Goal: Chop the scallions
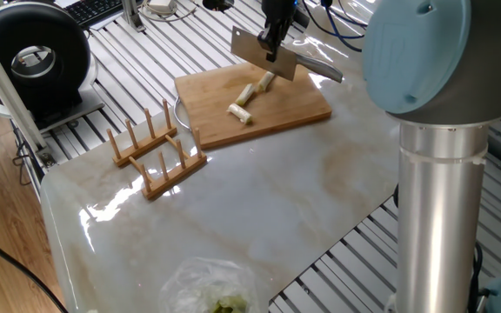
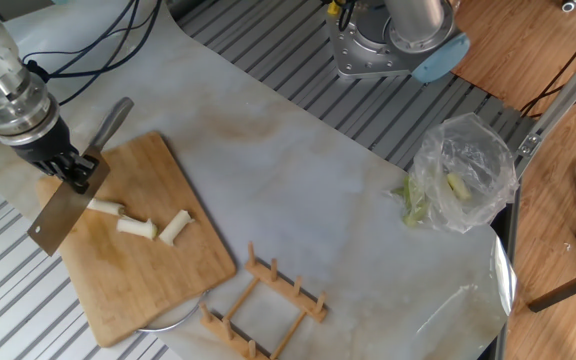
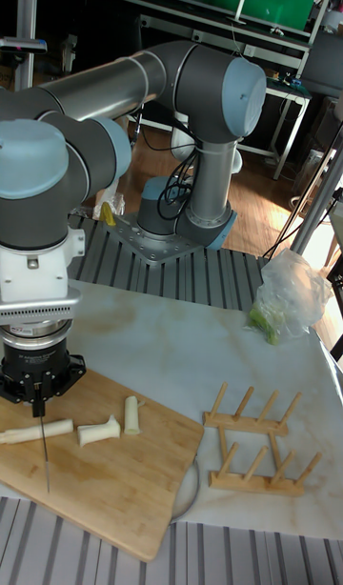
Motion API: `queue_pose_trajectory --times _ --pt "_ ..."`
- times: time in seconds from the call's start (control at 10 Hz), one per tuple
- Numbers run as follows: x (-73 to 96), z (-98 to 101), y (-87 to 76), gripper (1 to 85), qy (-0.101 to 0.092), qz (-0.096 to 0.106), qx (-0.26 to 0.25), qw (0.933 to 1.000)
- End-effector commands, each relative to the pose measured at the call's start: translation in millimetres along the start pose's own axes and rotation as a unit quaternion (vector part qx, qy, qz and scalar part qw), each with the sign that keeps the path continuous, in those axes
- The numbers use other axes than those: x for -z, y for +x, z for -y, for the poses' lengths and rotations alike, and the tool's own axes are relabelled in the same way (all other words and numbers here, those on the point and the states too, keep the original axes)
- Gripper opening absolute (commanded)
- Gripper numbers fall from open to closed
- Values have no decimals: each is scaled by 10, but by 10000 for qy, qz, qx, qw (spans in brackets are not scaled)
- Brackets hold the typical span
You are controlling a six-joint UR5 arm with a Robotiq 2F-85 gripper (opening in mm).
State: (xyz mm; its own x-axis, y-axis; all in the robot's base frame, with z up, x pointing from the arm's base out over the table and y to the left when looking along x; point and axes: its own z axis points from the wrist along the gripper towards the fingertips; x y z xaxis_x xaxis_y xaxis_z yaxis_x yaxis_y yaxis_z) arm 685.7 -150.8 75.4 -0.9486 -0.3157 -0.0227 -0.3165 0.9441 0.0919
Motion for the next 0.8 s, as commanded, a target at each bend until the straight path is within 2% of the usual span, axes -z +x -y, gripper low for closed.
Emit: queue_pose_trajectory --times 0.0,0.7 --pt "-22 14 -23 13 -24 40 -18 10000" --pt "-58 -2 -22 13 -29 50 -34 10000"
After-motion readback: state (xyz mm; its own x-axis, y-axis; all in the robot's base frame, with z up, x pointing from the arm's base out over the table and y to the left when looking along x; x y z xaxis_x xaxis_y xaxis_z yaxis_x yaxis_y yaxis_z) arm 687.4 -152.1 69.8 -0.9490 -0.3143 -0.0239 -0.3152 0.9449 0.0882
